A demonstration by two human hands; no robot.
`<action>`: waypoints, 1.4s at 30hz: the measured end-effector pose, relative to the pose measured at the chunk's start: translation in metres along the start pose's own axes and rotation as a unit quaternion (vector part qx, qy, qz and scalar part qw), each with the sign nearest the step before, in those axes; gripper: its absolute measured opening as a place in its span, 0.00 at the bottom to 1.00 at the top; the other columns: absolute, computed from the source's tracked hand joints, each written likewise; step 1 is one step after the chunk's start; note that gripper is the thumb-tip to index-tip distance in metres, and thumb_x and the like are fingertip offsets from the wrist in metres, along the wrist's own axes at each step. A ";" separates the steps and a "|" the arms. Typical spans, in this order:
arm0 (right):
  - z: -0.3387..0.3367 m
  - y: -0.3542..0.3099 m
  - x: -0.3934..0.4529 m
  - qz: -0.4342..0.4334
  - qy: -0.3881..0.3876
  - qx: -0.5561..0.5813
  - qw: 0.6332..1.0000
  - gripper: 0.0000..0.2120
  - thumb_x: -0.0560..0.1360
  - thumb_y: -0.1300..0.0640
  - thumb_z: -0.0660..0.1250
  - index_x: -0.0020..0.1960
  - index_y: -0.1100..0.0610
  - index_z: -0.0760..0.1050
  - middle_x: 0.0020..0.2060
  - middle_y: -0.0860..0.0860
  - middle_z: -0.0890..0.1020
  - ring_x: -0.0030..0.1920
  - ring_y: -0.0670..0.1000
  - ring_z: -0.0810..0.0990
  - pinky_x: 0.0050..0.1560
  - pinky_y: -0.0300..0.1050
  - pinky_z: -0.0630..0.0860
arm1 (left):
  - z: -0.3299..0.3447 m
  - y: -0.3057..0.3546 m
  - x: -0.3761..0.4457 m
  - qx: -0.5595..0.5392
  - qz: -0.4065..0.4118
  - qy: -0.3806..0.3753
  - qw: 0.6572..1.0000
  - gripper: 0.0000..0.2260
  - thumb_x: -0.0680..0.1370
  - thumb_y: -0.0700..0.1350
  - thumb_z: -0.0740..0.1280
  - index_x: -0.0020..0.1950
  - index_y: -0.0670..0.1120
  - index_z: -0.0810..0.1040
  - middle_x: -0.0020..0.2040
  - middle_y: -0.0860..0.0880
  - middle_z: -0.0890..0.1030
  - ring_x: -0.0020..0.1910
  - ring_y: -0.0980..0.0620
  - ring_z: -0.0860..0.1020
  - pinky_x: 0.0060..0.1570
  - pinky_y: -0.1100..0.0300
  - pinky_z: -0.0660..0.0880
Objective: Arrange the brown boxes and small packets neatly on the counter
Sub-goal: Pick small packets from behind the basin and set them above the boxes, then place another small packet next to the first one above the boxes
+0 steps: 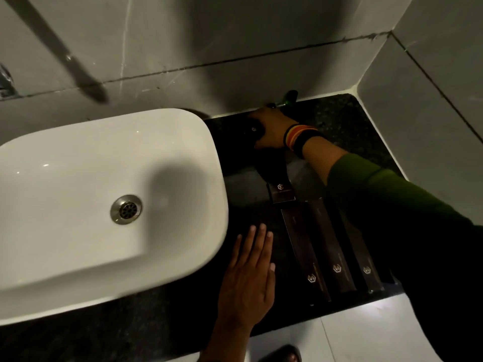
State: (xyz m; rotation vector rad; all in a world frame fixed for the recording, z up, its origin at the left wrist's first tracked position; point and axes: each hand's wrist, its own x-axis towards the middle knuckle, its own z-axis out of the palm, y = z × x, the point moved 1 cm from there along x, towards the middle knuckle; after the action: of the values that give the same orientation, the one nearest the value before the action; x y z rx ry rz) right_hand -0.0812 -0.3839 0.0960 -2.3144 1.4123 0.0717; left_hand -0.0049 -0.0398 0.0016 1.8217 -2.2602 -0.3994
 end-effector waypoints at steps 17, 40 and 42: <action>0.006 0.067 -0.157 0.064 -0.021 0.062 0.996 0.29 0.63 0.54 0.80 0.63 0.52 0.79 0.59 0.52 0.82 0.58 0.54 0.81 0.62 0.50 0.77 | 0.005 -0.005 -0.002 -0.015 0.004 0.034 0.999 0.27 0.88 0.50 0.52 0.87 0.45 0.58 0.88 0.46 0.57 0.88 0.46 0.52 0.85 0.44 0.49; -0.019 0.060 0.004 -0.003 0.083 -0.053 0.995 0.25 0.73 0.61 0.63 0.70 0.57 0.71 0.67 0.61 0.76 0.66 0.67 0.73 0.66 0.58 0.73 | 0.000 0.000 -0.001 0.022 0.001 0.020 1.000 0.27 0.88 0.50 0.53 0.88 0.45 0.57 0.89 0.48 0.55 0.88 0.47 0.51 0.85 0.47 0.47; -0.016 0.059 0.020 0.006 0.077 -0.105 0.991 0.24 0.72 0.61 0.63 0.68 0.58 0.71 0.65 0.62 0.76 0.64 0.69 0.73 0.62 0.61 0.75 | 0.000 0.000 0.000 0.023 0.003 0.019 1.000 0.28 0.88 0.50 0.53 0.88 0.45 0.57 0.89 0.48 0.55 0.88 0.47 0.51 0.85 0.46 0.48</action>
State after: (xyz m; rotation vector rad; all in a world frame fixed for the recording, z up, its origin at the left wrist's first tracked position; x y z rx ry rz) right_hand -0.1248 -0.4295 0.0863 -2.5300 1.5620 0.0482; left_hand -0.0048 -0.0394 0.0020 1.8287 -2.2674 -0.3112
